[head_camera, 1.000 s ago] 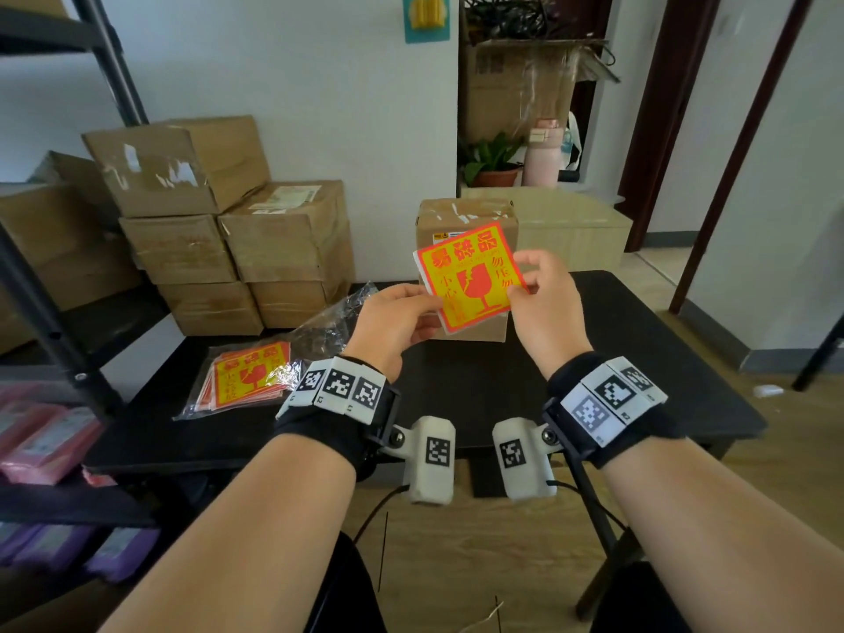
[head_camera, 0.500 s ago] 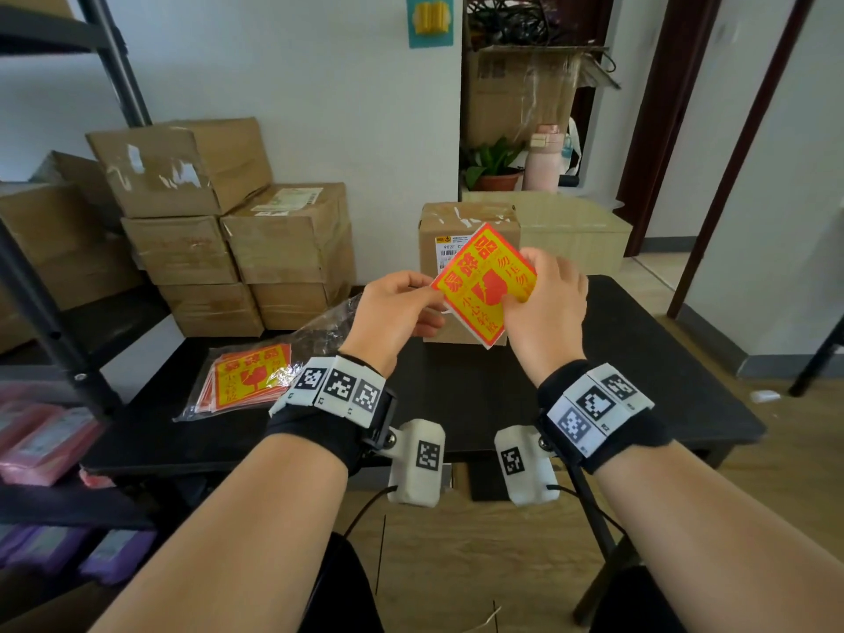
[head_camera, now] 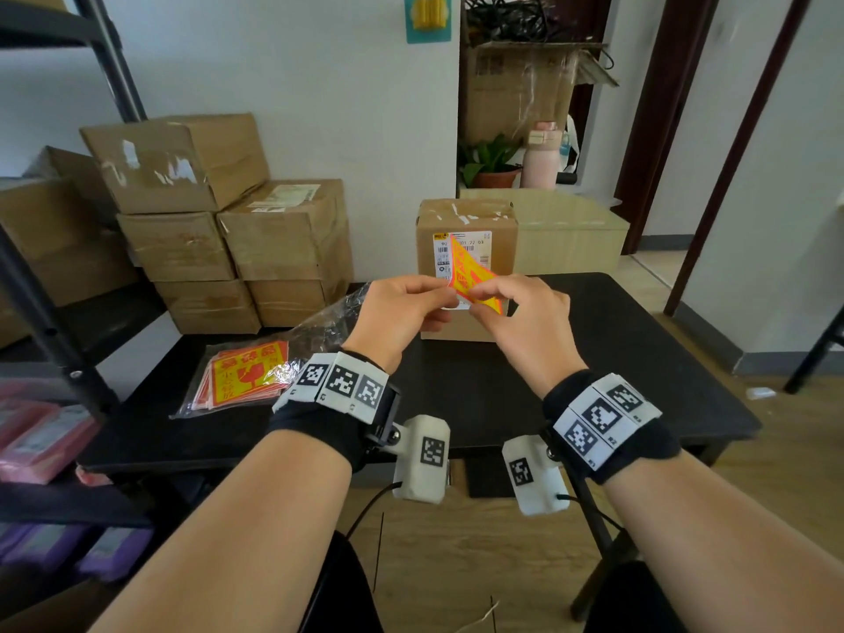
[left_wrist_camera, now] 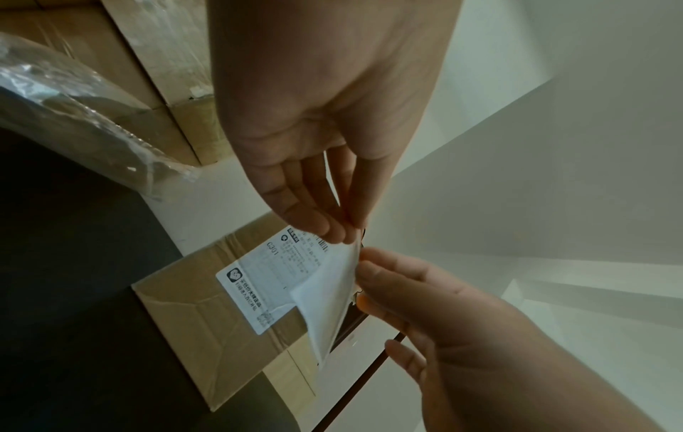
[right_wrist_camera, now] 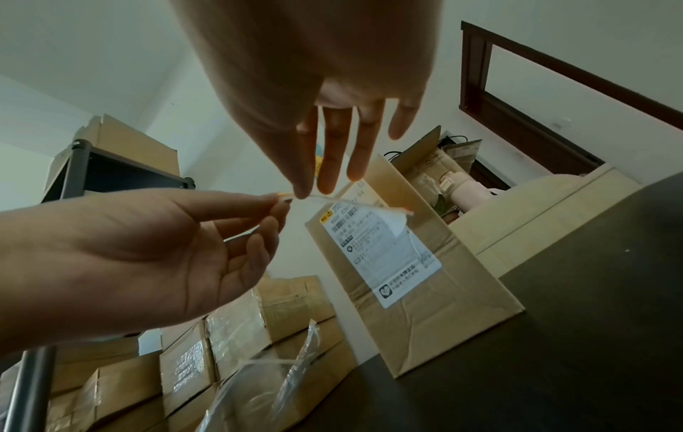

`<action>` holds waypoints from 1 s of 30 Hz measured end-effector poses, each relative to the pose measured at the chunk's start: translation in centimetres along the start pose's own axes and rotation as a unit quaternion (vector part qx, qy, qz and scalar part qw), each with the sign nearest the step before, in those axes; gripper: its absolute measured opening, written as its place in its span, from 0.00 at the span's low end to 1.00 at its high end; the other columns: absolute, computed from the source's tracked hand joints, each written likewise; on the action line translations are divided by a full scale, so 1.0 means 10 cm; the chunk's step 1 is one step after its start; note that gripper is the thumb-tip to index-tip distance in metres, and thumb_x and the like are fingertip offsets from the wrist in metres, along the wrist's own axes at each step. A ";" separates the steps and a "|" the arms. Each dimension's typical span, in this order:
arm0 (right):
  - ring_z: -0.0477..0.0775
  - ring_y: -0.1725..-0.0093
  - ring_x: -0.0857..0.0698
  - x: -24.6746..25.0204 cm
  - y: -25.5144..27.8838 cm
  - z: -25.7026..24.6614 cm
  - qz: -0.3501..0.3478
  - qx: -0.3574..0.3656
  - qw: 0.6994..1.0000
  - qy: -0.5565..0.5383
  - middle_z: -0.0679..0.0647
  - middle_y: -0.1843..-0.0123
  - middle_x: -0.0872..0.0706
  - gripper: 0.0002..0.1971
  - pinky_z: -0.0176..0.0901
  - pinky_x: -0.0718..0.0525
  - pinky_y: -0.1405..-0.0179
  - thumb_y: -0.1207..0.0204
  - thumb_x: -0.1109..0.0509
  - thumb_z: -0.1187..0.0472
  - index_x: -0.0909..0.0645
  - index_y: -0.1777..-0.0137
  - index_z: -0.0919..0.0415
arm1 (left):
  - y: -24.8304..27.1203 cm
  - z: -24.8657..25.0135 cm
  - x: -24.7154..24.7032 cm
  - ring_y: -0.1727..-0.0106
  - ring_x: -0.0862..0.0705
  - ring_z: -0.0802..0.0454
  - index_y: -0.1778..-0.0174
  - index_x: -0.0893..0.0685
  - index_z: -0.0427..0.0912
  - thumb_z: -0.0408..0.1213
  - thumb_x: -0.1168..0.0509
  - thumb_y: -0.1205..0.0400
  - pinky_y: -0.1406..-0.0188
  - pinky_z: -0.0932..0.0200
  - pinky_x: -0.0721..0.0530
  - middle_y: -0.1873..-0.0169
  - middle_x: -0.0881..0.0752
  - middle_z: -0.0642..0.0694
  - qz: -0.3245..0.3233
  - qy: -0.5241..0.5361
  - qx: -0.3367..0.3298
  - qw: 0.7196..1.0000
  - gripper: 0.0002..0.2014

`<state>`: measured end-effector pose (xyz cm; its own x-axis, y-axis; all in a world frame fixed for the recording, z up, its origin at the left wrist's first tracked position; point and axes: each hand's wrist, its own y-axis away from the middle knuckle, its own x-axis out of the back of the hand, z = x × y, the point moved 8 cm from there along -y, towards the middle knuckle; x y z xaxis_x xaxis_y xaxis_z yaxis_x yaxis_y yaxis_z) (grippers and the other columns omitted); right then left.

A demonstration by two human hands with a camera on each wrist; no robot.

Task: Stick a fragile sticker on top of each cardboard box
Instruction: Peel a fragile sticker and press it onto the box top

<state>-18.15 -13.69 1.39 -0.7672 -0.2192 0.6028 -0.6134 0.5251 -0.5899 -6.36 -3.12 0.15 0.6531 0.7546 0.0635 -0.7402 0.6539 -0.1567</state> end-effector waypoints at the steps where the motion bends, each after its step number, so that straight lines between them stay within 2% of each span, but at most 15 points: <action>1: 0.46 0.39 0.20 0.00 0.01 0.00 0.001 0.003 1.000 -0.003 0.41 0.47 0.12 0.06 0.43 0.42 0.42 0.22 0.28 0.51 0.12 0.48 0.43 | 0.00 0.00 -0.01 0.62 0.12 0.52 0.50 0.09 0.37 0.31 0.29 0.21 0.56 0.59 0.12 0.58 0.09 0.40 -0.006 0.000 -0.001 1.000 0.06; 5: 0.44 0.38 0.20 0.04 0.01 0.03 0.009 0.002 1.000 -0.018 0.40 0.47 0.11 0.07 0.43 0.40 0.40 0.21 0.29 0.53 0.12 0.46 0.45 | 0.00 0.01 -0.08 0.56 0.11 0.49 0.50 0.09 0.39 0.32 0.28 0.21 0.49 0.57 0.11 0.56 0.08 0.41 -0.032 -0.018 -0.006 0.999 0.06; 7: 0.44 0.39 0.18 0.04 0.00 0.05 0.010 0.006 0.999 -0.031 0.39 0.49 0.11 0.06 0.51 0.32 0.32 0.21 0.29 0.53 0.11 0.48 0.44 | 0.00 0.02 -0.09 0.56 0.11 0.50 0.50 0.09 0.39 0.33 0.28 0.21 0.47 0.55 0.11 0.56 0.08 0.42 -0.036 -0.022 -0.008 0.999 0.06; 8: 0.44 0.40 0.17 0.04 0.00 0.06 0.012 0.008 0.999 -0.039 0.39 0.49 0.10 0.06 0.57 0.28 0.32 0.22 0.29 0.53 0.11 0.49 0.44 | 0.00 0.02 -0.10 0.56 0.11 0.50 0.50 0.09 0.39 0.33 0.28 0.21 0.46 0.54 0.12 0.56 0.08 0.42 -0.035 -0.021 -0.008 0.999 0.06; 10: 0.44 0.42 0.16 0.03 0.00 0.06 0.015 0.012 0.998 -0.063 0.38 0.51 0.10 0.06 0.61 0.24 0.34 0.24 0.29 0.52 0.12 0.49 0.43 | 0.00 0.01 -0.10 0.56 0.11 0.50 0.49 0.10 0.38 0.33 0.28 0.21 0.46 0.54 0.12 0.56 0.08 0.42 -0.034 -0.017 -0.007 0.999 0.06; 15: 0.43 0.44 0.14 0.02 -0.02 0.04 0.014 0.014 0.997 -0.079 0.37 0.52 0.10 0.07 0.61 0.23 0.35 0.24 0.29 0.51 0.12 0.49 0.43 | 0.00 0.02 -0.12 0.57 0.10 0.50 0.49 0.11 0.39 0.34 0.28 0.22 0.48 0.55 0.12 0.56 0.08 0.42 -0.029 -0.027 -0.012 0.999 0.07; 19: 0.44 0.45 0.14 0.03 -0.03 0.06 0.009 0.008 0.996 -0.085 0.37 0.52 0.10 0.06 0.62 0.22 0.36 0.24 0.29 0.50 0.12 0.52 0.43 | 0.00 0.05 -0.10 0.57 0.12 0.56 0.49 0.10 0.46 0.38 0.29 0.20 0.55 0.64 0.17 0.55 0.08 0.49 -0.032 -0.074 -0.027 0.996 0.06; 22: 0.44 0.46 0.14 0.04 -0.02 0.04 0.004 0.005 0.996 -0.088 0.36 0.54 0.11 0.04 0.63 0.22 0.37 0.24 0.28 0.49 0.12 0.54 0.42 | -0.01 0.09 -0.09 0.59 0.16 0.59 0.46 0.10 0.45 0.38 0.29 0.20 0.62 0.77 0.21 0.56 0.10 0.52 -0.031 -0.107 -0.042 0.993 0.08; 24: 0.43 0.46 0.15 0.03 -0.02 0.04 -0.002 0.002 0.996 -0.091 0.35 0.55 0.12 0.04 0.63 0.22 0.37 0.25 0.28 0.50 0.12 0.54 0.42 | -0.02 0.09 -0.10 0.59 0.18 0.61 0.45 0.10 0.43 0.37 0.29 0.21 0.65 0.79 0.23 0.56 0.11 0.52 -0.029 -0.119 -0.046 0.991 0.10; 27: 0.44 0.47 0.15 0.02 -0.02 0.06 -0.005 -0.010 0.995 -0.094 0.32 0.58 0.14 0.04 0.64 0.22 0.37 0.25 0.28 0.51 0.11 0.56 0.43 | -0.02 0.08 -0.11 0.51 0.18 0.62 0.45 0.10 0.42 0.37 0.30 0.19 0.59 0.76 0.25 0.52 0.12 0.53 -0.034 -0.127 -0.044 0.990 0.09; 30: 0.41 0.50 0.15 0.03 -0.01 0.07 -0.008 -0.025 0.993 -0.112 0.32 0.60 0.14 0.07 0.64 0.22 0.37 0.25 0.30 0.48 0.11 0.57 0.46 | -0.02 0.07 -0.14 0.42 0.18 0.58 0.48 0.11 0.41 0.36 0.31 0.19 0.51 0.71 0.24 0.47 0.12 0.51 -0.039 -0.133 -0.045 0.989 0.07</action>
<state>-18.43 -14.39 1.20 -0.7833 -0.4026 0.4736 -0.6201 0.5588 -0.5506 -7.21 -4.23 0.82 0.6337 0.6974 0.3347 -0.6639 0.7124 -0.2274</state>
